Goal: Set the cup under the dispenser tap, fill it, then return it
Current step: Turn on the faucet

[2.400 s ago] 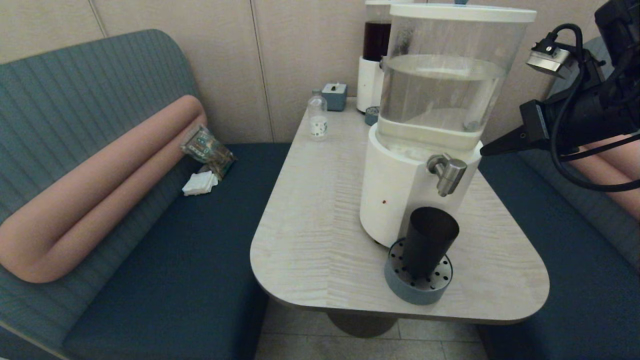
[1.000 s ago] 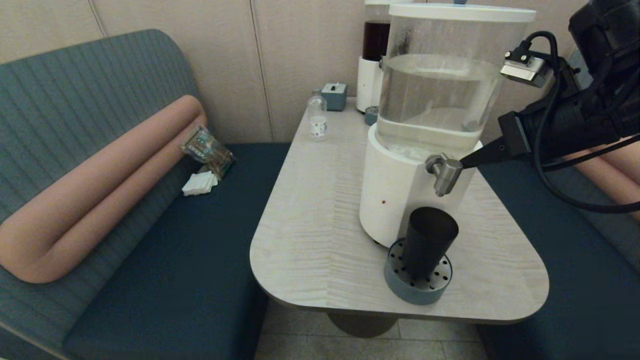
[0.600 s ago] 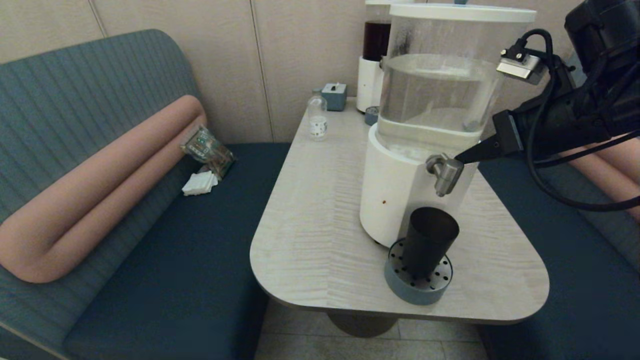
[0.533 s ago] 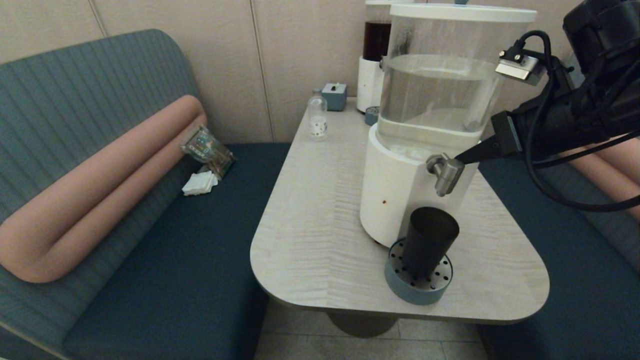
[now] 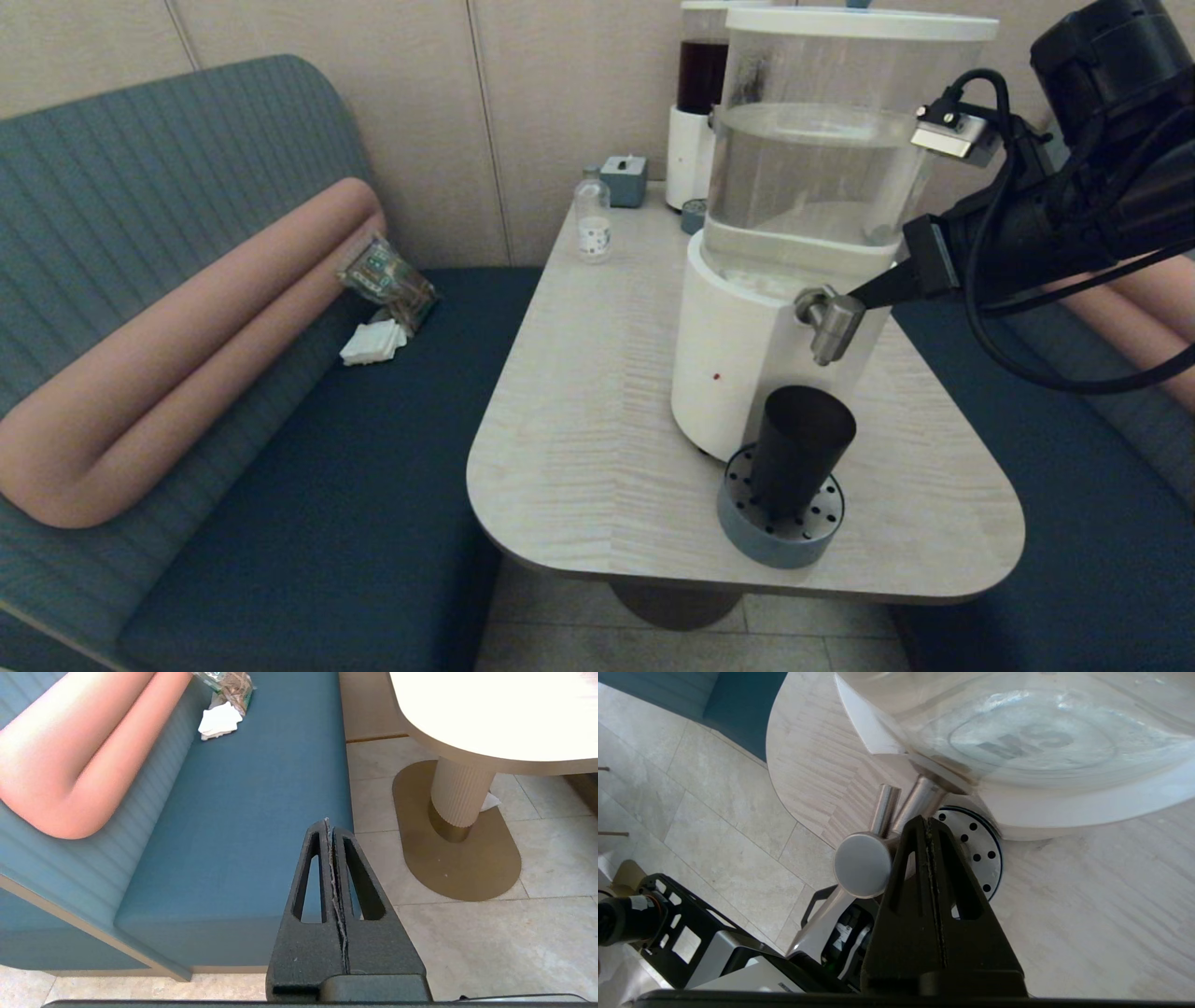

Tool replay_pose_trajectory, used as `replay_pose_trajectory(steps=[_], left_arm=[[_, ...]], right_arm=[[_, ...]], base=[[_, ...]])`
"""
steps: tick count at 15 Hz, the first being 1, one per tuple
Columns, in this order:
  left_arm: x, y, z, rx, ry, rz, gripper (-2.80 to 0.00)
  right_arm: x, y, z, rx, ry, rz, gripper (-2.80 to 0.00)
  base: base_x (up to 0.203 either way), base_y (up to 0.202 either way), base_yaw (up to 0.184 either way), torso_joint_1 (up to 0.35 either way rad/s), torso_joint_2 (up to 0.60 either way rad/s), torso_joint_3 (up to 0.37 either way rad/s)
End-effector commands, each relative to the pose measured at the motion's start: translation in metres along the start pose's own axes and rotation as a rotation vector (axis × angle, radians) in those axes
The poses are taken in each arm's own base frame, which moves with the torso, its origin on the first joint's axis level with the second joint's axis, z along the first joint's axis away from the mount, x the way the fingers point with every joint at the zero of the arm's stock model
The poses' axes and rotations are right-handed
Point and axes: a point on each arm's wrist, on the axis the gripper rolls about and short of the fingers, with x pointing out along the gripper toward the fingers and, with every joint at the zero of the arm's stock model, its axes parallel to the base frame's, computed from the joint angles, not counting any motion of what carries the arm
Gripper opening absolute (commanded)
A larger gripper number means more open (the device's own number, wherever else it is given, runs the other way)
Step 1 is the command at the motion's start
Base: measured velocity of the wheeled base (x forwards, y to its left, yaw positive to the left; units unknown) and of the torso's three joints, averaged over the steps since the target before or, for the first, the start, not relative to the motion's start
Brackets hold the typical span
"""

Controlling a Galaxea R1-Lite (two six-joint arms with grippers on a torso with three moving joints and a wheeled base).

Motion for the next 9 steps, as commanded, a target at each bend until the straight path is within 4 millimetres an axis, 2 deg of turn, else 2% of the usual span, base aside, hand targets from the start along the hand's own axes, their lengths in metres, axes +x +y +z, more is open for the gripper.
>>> replay_pose_trajectory(steps=[1, 9], left_arm=[[0.0, 0.0, 0.0, 0.001, 0.002, 0.0, -2.8], [0.0, 0.0, 0.0, 0.001, 0.002, 0.0, -2.8]], right_arm=[[0.004, 0.005, 0.0, -0.008, 0.011, 0.018, -2.8], [0.009, 0.016, 0.003, -0.055, -0.027, 0.054, -2.8]], base=[[0.0, 0.0, 0.0, 0.0, 0.0, 0.0], [0.0, 0.0, 0.0, 0.0, 0.0, 0.0]])
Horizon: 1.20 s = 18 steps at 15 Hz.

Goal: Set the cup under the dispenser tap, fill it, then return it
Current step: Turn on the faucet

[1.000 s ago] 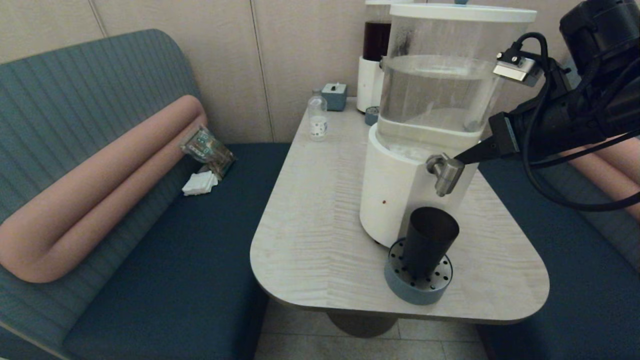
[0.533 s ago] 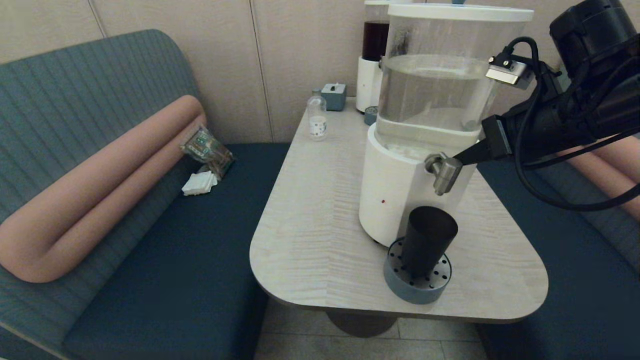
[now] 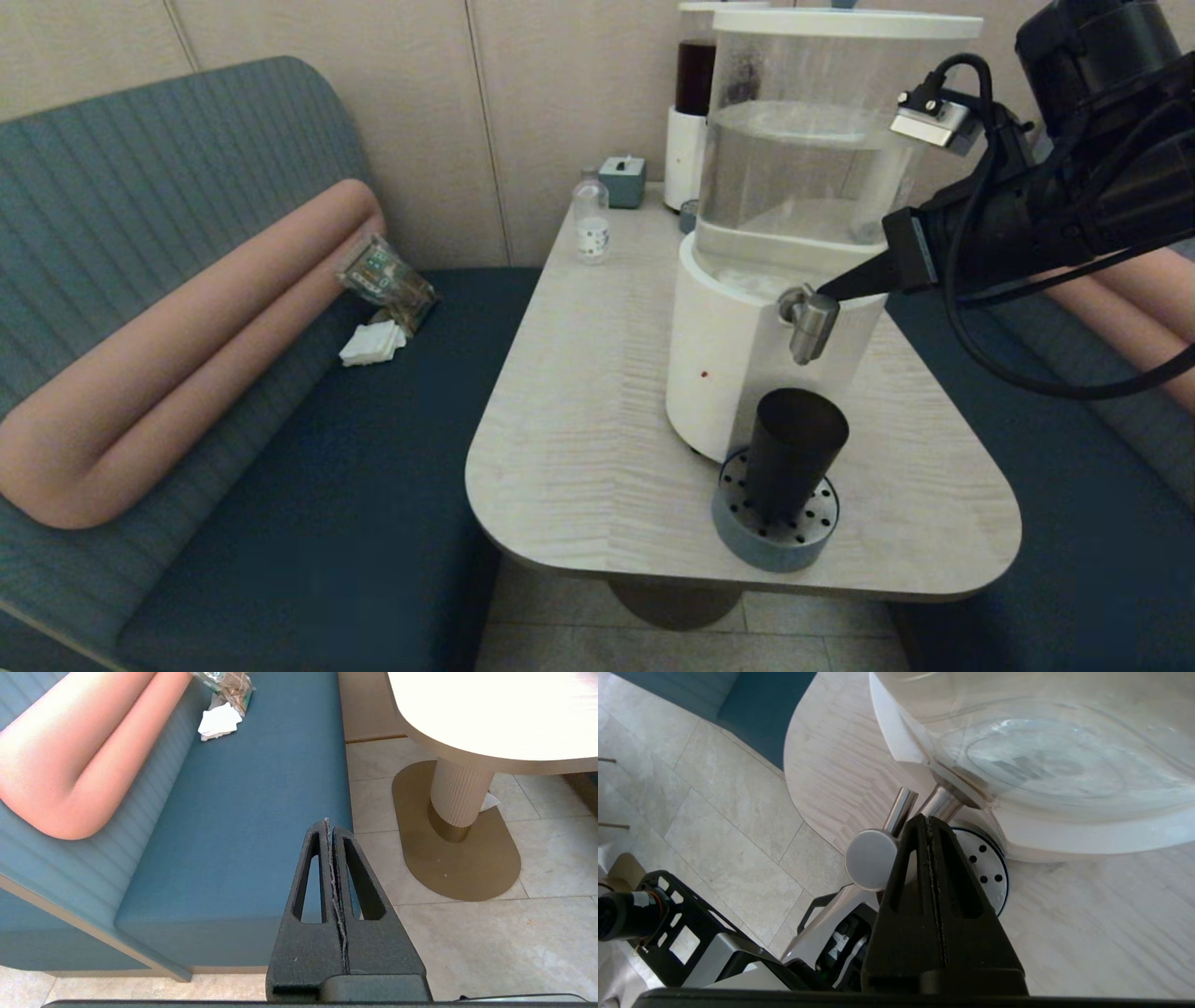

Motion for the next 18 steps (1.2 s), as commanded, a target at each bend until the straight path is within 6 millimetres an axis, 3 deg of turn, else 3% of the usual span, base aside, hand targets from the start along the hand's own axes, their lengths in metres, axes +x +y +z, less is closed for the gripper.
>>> replay_pose_trajectory(steps=[1, 18], left_arm=[[0.0, 0.0, 0.0, 0.001, 0.002, 0.0, -2.8], [0.0, 0.0, 0.0, 0.001, 0.002, 0.0, -2.8]], right_arm=[[0.002, 0.0, 0.0, 0.001, 0.003, 0.008, -2.8], [0.017, -0.004, -0.003, -0.111, -0.048, 0.011, -2.8]], base=[[0.0, 0.0, 0.0, 0.0, 0.0, 0.0], [0.0, 0.0, 0.0, 0.0, 0.0, 0.0]])
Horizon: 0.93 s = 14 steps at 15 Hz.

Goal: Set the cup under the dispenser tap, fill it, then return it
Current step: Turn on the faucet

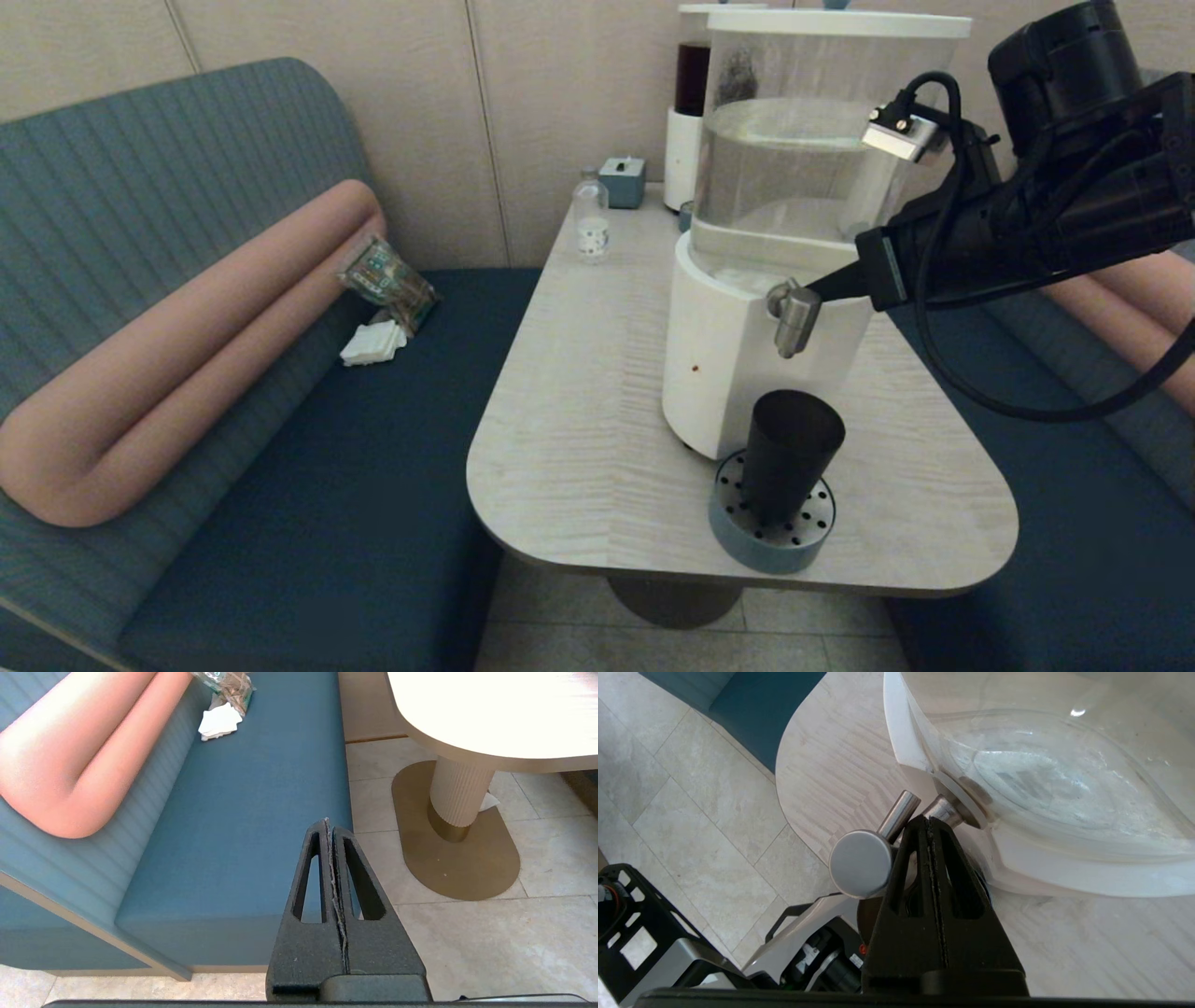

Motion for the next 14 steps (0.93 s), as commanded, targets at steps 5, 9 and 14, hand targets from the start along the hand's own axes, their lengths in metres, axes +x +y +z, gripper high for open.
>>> replay_pose_trajectory(steps=[5, 9, 14], left_arm=[[0.0, 0.0, 0.0, 0.001, 0.002, 0.0, -2.8], [0.0, 0.0, 0.0, 0.001, 0.002, 0.0, -2.8], [0.0, 0.0, 0.0, 0.001, 0.002, 0.0, -2.8]], right_arm=[[0.001, 0.0, -0.001, -0.013, -0.026, 0.004, -2.8], [0.002, 0.0, -0.004, -0.038, -0.023, 0.005, -2.8], [-0.003, -0.001, -0.01, -0.03, -0.011, -0.003, -2.8]], base=[[0.0, 0.0, 0.0, 0.0, 0.0, 0.0], [0.0, 0.0, 0.0, 0.0, 0.0, 0.0], [0.0, 0.0, 0.0, 0.0, 0.0, 0.0]])
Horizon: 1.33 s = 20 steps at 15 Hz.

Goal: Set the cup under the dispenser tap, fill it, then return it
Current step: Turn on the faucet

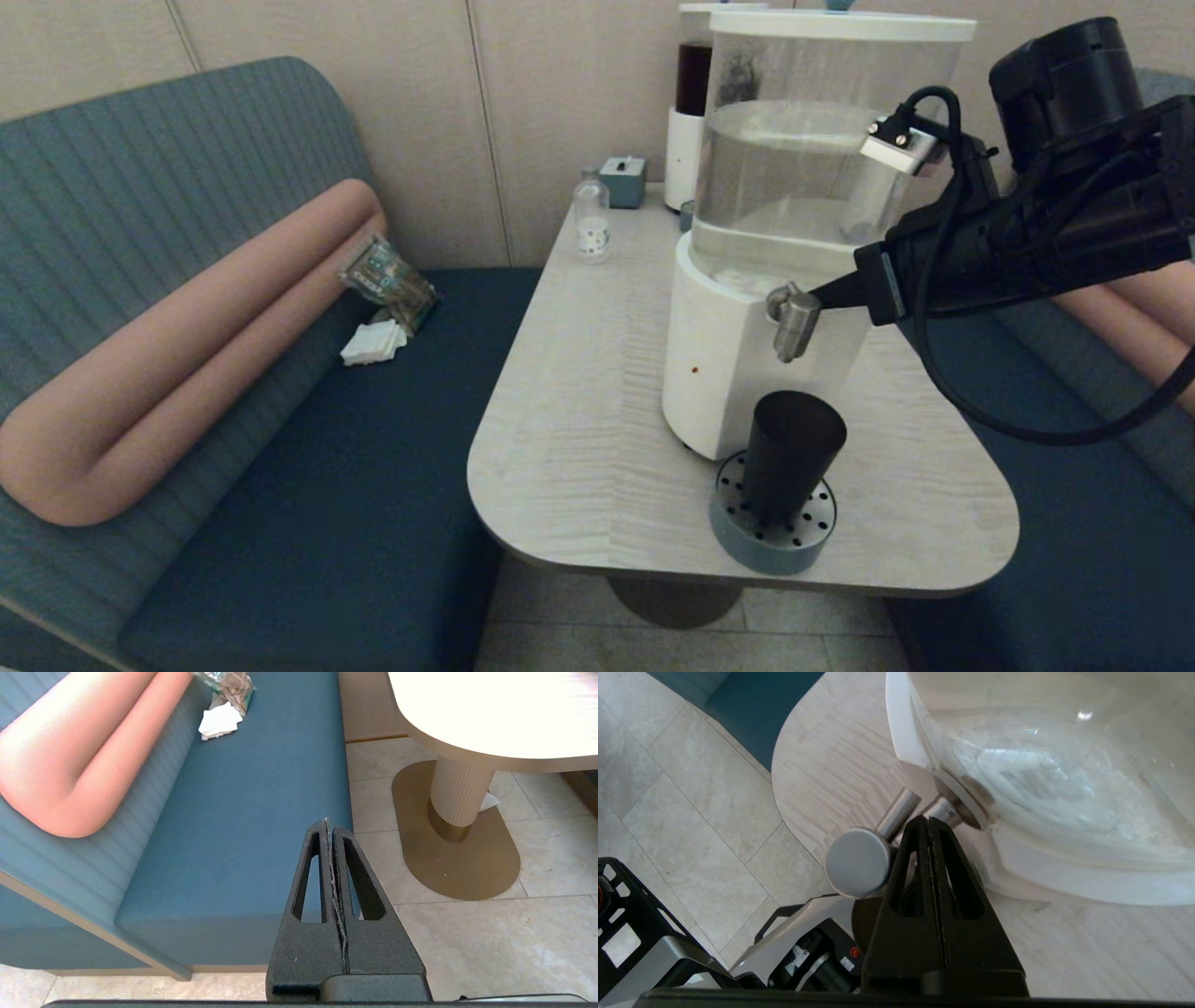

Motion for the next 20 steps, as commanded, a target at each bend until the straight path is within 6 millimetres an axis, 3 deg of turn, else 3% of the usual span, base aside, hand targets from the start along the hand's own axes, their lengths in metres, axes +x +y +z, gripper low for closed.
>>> replay_pose_trajectory(steps=[1, 9, 20], left_arm=[[0.0, 0.0, 0.0, 0.001, 0.001, 0.0, -2.8], [0.0, 0.0, 0.0, 0.001, 0.002, 0.0, -2.8], [0.0, 0.0, 0.0, 0.001, 0.002, 0.0, -2.8]], right_arm=[[-0.007, 0.001, -0.002, 0.003, 0.0, -0.003, -2.8], [-0.025, -0.003, -0.004, 0.013, -0.021, -0.035, -2.8], [-0.015, -0.003, 0.002, -0.013, -0.059, -0.026, -2.8]], base=[[0.0, 0.0, 0.0, 0.0, 0.0, 0.0], [0.0, 0.0, 0.0, 0.0, 0.0, 0.0], [0.0, 0.0, 0.0, 0.0, 0.0, 0.0]])
